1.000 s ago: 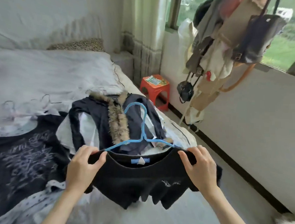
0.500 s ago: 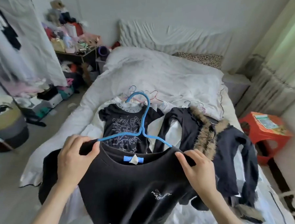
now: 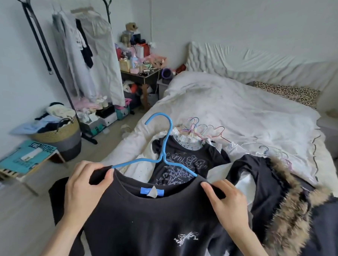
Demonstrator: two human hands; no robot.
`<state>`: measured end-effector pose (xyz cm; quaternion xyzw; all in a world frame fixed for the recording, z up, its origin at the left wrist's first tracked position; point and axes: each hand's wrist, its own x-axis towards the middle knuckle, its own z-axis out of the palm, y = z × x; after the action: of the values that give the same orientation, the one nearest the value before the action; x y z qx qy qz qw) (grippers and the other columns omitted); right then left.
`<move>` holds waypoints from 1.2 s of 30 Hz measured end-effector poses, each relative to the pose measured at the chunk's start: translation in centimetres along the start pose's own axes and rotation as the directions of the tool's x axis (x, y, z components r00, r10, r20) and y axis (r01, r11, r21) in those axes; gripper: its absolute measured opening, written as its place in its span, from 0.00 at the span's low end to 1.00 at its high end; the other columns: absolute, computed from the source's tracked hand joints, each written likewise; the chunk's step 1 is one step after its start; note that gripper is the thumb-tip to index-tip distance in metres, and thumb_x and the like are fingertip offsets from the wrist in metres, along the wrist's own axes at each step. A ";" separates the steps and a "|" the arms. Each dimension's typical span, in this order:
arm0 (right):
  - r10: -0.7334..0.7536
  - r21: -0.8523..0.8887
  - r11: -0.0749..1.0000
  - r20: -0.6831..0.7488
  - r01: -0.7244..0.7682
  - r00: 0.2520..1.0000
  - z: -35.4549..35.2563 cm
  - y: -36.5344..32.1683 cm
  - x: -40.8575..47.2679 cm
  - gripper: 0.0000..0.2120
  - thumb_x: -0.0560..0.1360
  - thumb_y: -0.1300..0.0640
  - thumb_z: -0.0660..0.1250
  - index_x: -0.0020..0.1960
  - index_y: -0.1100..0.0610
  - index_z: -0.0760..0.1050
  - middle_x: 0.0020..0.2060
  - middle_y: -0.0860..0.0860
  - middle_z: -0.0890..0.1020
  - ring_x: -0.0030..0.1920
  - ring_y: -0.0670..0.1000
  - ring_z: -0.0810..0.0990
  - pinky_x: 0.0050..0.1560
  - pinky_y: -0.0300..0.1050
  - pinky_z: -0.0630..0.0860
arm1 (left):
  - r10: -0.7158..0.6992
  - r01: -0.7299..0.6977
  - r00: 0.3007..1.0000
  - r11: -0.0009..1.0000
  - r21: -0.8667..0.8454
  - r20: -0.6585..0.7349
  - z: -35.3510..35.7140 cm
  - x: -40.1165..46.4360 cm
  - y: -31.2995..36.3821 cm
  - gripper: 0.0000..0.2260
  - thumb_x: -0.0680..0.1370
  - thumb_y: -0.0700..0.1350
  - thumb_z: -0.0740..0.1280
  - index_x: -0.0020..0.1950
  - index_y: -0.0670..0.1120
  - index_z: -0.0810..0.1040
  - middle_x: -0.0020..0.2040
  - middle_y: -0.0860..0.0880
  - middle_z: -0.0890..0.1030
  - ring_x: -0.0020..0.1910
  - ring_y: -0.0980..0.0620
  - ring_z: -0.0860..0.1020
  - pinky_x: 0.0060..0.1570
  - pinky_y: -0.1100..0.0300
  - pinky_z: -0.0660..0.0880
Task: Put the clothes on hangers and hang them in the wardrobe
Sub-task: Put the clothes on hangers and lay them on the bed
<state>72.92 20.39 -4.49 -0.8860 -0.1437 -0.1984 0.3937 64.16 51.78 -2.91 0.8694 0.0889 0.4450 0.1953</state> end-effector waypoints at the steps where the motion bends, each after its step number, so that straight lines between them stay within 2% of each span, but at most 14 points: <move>1: 0.007 0.011 1.000 0.000 -0.007 1.000 1.0 -0.4 0.6 0.20 0.69 0.35 0.59 0.31 0.50 0.72 0.26 0.42 0.71 0.33 0.46 0.72 0.35 0.36 0.67 | 0.012 -0.012 1.000 1.000 0.008 -0.009 0.2 0.9 -1.0 0.16 0.74 0.51 0.64 0.41 0.38 0.78 0.40 0.46 0.76 0.39 0.47 0.76 0.42 0.57 0.72; 6: 0.073 0.033 0.997 0.016 -0.073 0.997 7.0 -3.2 5.0 0.23 0.70 0.35 0.63 0.32 0.55 0.75 0.29 0.48 0.77 0.33 0.47 0.75 0.38 0.41 0.69 | 0.107 -0.107 0.993 0.994 -0.002 -0.040 2.7 7.4 -7.6 0.13 0.75 0.49 0.66 0.41 0.38 0.79 0.39 0.45 0.77 0.39 0.46 0.75 0.43 0.55 0.73; 9: 0.164 0.033 0.986 -0.024 -0.163 0.986 11.2 -5.6 7.7 0.18 0.71 0.45 0.68 0.31 0.57 0.74 0.28 0.50 0.75 0.33 0.49 0.73 0.37 0.42 0.68 | 0.134 -0.132 0.991 0.988 -0.080 0.013 4.8 12.4 -12.1 0.13 0.74 0.50 0.66 0.42 0.39 0.79 0.40 0.46 0.77 0.39 0.46 0.76 0.42 0.54 0.74; 12: 0.230 0.011 0.973 -0.038 -0.229 0.973 14.8 -8.0 9.2 0.16 0.71 0.48 0.69 0.30 0.56 0.74 0.27 0.50 0.75 0.33 0.49 0.72 0.36 0.39 0.67 | 0.165 -0.154 0.982 0.981 -0.120 0.088 6.4 16.1 -16.3 0.15 0.74 0.52 0.65 0.42 0.40 0.78 0.39 0.47 0.77 0.40 0.47 0.75 0.43 0.56 0.72; 16: 0.249 -0.034 0.967 -0.089 -0.253 0.964 17.9 -10.4 12.0 0.15 0.71 0.47 0.69 0.31 0.55 0.76 0.29 0.47 0.78 0.34 0.48 0.75 0.38 0.37 0.68 | 0.150 -0.115 0.976 0.971 -0.210 0.158 8.5 20.0 -20.2 0.13 0.74 0.51 0.68 0.42 0.40 0.78 0.40 0.48 0.77 0.42 0.52 0.73 0.43 0.60 0.71; 19: 0.245 -0.106 0.960 -0.131 -0.260 0.960 18.9 -10.9 15.6 0.16 0.71 0.45 0.68 0.32 0.56 0.76 0.29 0.49 0.78 0.34 0.49 0.75 0.39 0.42 0.69 | 0.157 -0.112 0.974 0.961 -0.255 0.165 11.0 22.6 -21.7 0.14 0.74 0.52 0.66 0.42 0.40 0.78 0.40 0.47 0.78 0.41 0.52 0.73 0.44 0.67 0.66; 23: 0.246 -0.142 0.950 -0.204 -0.277 0.948 19.9 -10.7 21.8 0.15 0.71 0.46 0.68 0.34 0.56 0.78 0.31 0.50 0.80 0.36 0.50 0.76 0.40 0.43 0.68 | 0.138 -0.071 0.971 0.946 -0.315 0.197 15.8 27.4 -22.4 0.12 0.74 0.49 0.68 0.43 0.40 0.78 0.40 0.46 0.77 0.42 0.48 0.75 0.43 0.62 0.69; 26: 0.262 -0.167 0.936 -0.257 -0.310 0.930 21.2 -8.9 26.9 0.15 0.72 0.44 0.67 0.37 0.56 0.80 0.34 0.50 0.80 0.39 0.50 0.76 0.41 0.44 0.68 | 0.137 -0.063 0.963 0.951 -0.304 0.231 20.7 31.1 -22.4 0.09 0.74 0.46 0.69 0.43 0.40 0.78 0.41 0.46 0.78 0.43 0.47 0.75 0.44 0.58 0.70; 29: 0.320 -0.220 0.901 -0.242 -0.373 0.916 24.3 -4.6 31.2 0.17 0.73 0.42 0.65 0.40 0.56 0.80 0.37 0.50 0.81 0.44 0.53 0.77 0.42 0.47 0.70 | 0.132 -0.041 0.930 0.965 -0.259 0.344 27.3 33.1 -22.9 0.10 0.75 0.49 0.68 0.44 0.42 0.77 0.42 0.48 0.76 0.43 0.48 0.74 0.42 0.55 0.70; 36: 0.540 -0.313 0.792 -0.041 -0.524 0.841 34.0 9.2 34.7 0.17 0.76 0.45 0.63 0.50 0.59 0.78 0.47 0.54 0.80 0.49 0.57 0.77 0.44 0.46 0.68 | 0.068 -0.024 0.744 0.997 -0.075 0.665 44.2 30.7 -26.9 0.13 0.77 0.53 0.64 0.43 0.43 0.76 0.41 0.50 0.75 0.41 0.48 0.75 0.35 0.57 0.66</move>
<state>115.37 43.48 -15.00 -0.9459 0.1344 -0.0775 0.2850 118.47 74.77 -14.83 0.9665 -0.0218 0.1126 0.2297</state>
